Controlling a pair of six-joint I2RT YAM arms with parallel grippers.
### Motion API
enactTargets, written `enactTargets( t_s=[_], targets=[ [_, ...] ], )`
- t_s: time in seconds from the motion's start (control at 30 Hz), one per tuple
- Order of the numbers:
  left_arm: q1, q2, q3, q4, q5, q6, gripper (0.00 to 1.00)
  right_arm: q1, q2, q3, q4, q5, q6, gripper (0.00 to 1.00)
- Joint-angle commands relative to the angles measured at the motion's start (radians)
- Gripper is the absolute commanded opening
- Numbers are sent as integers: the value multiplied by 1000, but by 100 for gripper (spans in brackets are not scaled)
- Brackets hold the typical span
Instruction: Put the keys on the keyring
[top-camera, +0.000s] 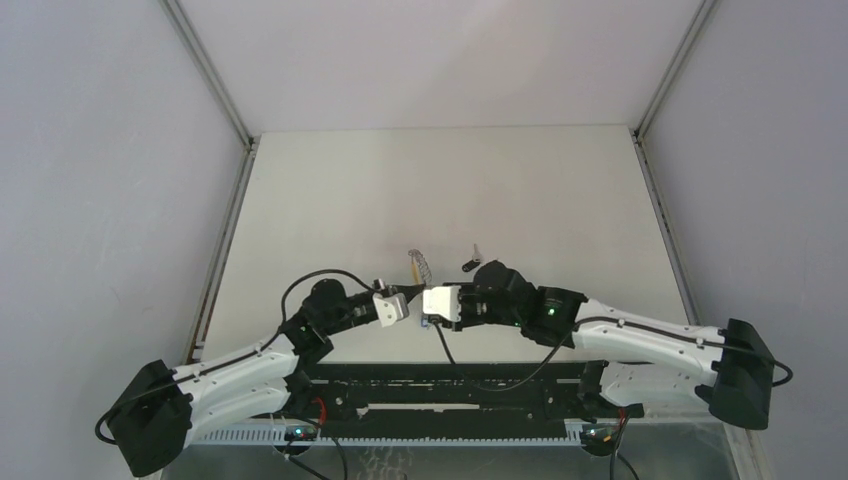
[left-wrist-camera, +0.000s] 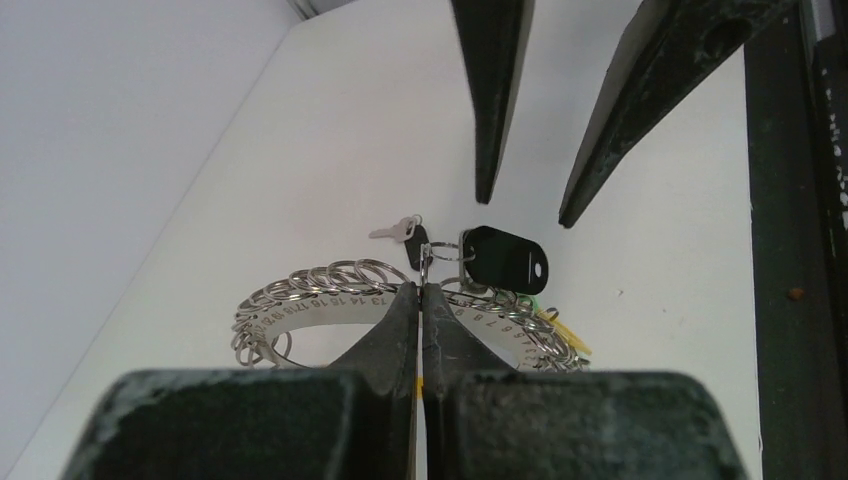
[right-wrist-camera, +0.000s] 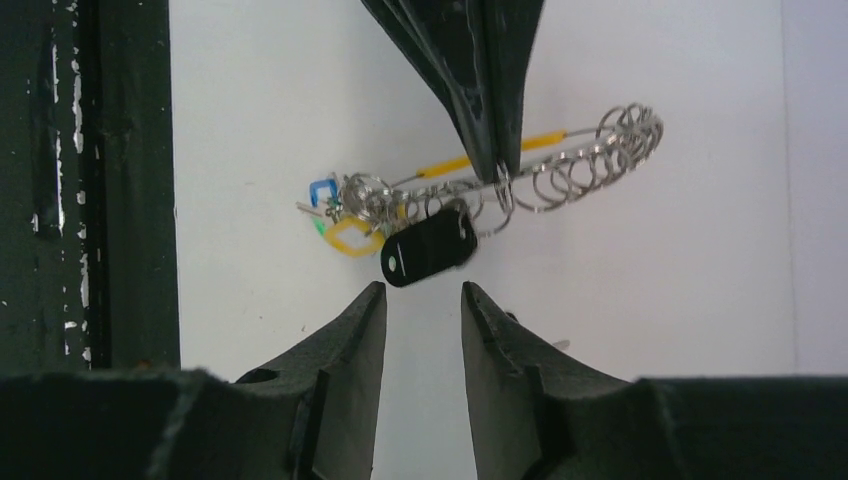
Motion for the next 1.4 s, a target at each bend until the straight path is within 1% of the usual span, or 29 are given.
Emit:
enactTargets(
  t_s=[0.0,0.07,0.13,0.23,0.33,0.53,0.63,0.73,1.07,1.37],
  targets=[
    [14,-4,-33,169,-7,-57,0,-49,-119,-59,150,-34,66,33],
    [28,4,-44,215,4,-86,0,-87,-144,-98,215,-69,101,33],
    [45,13,-59,263,19,-115,0,-142,-159,-121,266,-139,159,32],
    [65,31,-74,325,52,-153,0,-242,-169,-142,350,-296,280,32],
    [76,53,-80,367,85,-181,0,-323,-157,-165,458,-436,322,31],
    [88,92,-84,435,121,-218,0,-378,-78,-139,536,-595,346,28],
    [94,102,-87,457,127,-225,0,-396,-31,-114,549,-638,406,28],
    [100,107,-90,481,139,-236,0,-412,-4,-103,561,-715,453,28],
    [103,115,-83,492,197,-252,0,-414,22,-82,550,-769,414,27],
    [103,117,-77,492,208,-257,0,-408,63,-54,510,-812,377,23]
  ],
)
